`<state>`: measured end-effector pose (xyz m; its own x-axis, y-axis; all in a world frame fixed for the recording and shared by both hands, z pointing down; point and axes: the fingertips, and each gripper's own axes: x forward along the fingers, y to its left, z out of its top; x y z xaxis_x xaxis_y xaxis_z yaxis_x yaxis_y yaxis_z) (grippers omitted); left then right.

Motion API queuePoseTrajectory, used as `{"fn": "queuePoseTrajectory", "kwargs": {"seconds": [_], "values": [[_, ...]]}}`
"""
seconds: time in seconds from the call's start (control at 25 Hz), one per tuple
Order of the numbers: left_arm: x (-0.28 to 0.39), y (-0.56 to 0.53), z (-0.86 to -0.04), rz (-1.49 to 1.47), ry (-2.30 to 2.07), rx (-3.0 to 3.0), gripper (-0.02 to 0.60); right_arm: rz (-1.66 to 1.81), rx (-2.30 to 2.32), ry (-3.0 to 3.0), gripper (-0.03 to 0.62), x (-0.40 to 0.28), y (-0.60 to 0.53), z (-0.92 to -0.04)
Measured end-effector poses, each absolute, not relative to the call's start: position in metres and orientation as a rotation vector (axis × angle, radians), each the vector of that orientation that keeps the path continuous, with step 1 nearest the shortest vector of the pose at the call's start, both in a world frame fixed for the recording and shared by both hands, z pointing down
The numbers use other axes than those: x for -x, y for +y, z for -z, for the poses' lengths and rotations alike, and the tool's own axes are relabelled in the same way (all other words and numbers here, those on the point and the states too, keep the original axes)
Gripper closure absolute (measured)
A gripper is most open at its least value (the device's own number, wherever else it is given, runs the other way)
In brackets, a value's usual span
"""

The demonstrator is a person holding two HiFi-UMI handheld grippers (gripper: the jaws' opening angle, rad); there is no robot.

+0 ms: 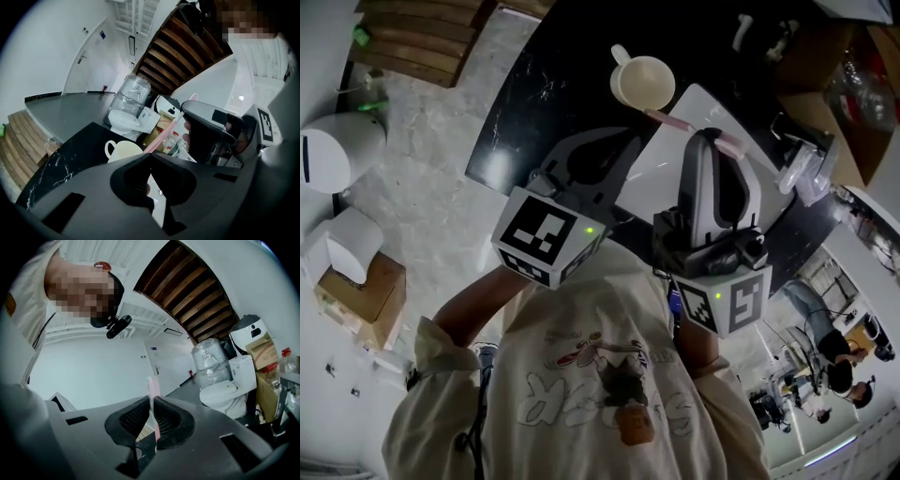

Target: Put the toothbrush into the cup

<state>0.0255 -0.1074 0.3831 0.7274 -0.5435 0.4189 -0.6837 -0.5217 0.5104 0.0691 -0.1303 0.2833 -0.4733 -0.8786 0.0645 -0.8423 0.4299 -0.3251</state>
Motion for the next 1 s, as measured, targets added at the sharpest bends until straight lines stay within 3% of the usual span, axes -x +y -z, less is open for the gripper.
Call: {"fn": "queuePoseTrajectory", "kwargs": {"seconds": [1.0], "values": [[-0.042,-0.135,-0.411,-0.297,-0.895,-2.207,0.568,0.781,1.639,2.568,0.553,-0.090,-0.142,-0.377]]}}
